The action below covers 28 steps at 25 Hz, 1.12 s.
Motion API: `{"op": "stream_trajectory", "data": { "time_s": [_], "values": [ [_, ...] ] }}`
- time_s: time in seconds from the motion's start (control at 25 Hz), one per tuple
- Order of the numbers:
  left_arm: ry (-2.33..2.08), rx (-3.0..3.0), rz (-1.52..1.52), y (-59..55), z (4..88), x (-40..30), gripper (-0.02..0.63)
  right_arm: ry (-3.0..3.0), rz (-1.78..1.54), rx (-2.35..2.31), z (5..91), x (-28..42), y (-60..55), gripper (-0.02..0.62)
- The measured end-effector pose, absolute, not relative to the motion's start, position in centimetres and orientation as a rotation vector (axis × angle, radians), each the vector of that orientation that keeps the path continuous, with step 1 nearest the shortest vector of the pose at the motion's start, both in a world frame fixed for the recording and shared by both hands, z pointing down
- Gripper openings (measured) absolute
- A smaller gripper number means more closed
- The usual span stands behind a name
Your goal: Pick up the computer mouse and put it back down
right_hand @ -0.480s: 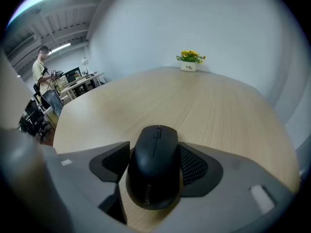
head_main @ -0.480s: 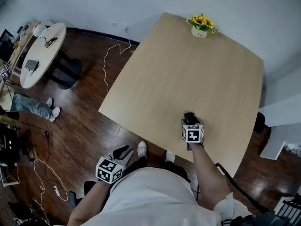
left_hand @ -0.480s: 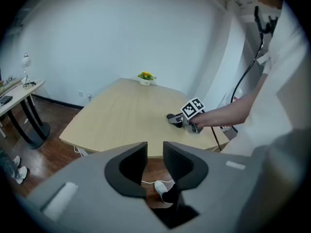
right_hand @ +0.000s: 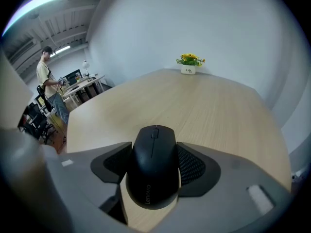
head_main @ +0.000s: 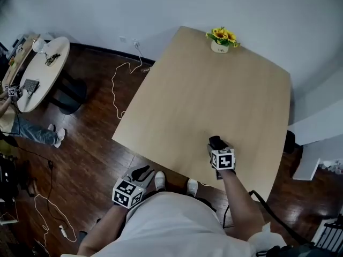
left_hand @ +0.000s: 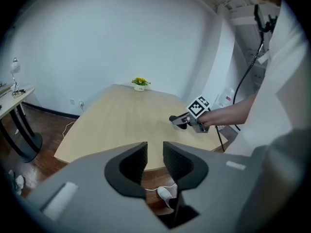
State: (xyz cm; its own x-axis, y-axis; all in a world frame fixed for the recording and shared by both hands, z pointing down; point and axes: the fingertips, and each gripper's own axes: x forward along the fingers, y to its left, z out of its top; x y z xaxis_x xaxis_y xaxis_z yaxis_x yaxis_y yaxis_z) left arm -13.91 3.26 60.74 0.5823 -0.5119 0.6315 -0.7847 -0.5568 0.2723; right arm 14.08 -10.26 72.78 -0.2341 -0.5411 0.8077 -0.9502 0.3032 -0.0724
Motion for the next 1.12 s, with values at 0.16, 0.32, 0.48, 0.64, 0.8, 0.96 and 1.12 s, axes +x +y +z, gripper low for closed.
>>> {"op": "stream_trajectory", "data": {
  "time_s": [0.16, 0.32, 0.48, 0.64, 0.8, 0.96, 1.12],
  "values": [
    [-1.002, 2.285, 0.649, 2.2, 60.8, -13.5, 0.083, -1.96, 0.715, 1.323, 66.5, 13.4, -8.4, 0.29],
    [-0.956, 2.328, 0.655, 0.9, 60.9, -12.1, 0.083, -2.035, 0.683, 1.333, 59.4, 13.1, -6.0, 0.29],
    [-0.904, 2.37, 0.635, -0.1, 60.4, -10.3, 0.083, -2.085, 0.616, 1.335, 53.9, 12.8, -3.2, 0.29],
    [-0.866, 2.406, 0.631, -0.9, 60.1, -9.1, 0.083, -2.081, 0.603, 1.38, 52.0, 13.3, -1.9, 0.29],
    [-0.837, 2.418, 0.64, -0.9, 60.1, -8.3, 0.083, -2.059, 0.625, 1.405, 52.1, 14.4, -1.1, 0.29],
    [-0.822, 2.437, 0.638, -1.3, 60.0, -8.1, 0.083, -2.059, 0.633, 1.415, 52.0, 14.7, -0.8, 0.29],
    [-0.818, 2.449, 0.622, -1.3, 59.6, -7.8, 0.083, -2.072, 0.648, 1.418, 51.2, 14.8, -0.5, 0.29]
  ]
}}
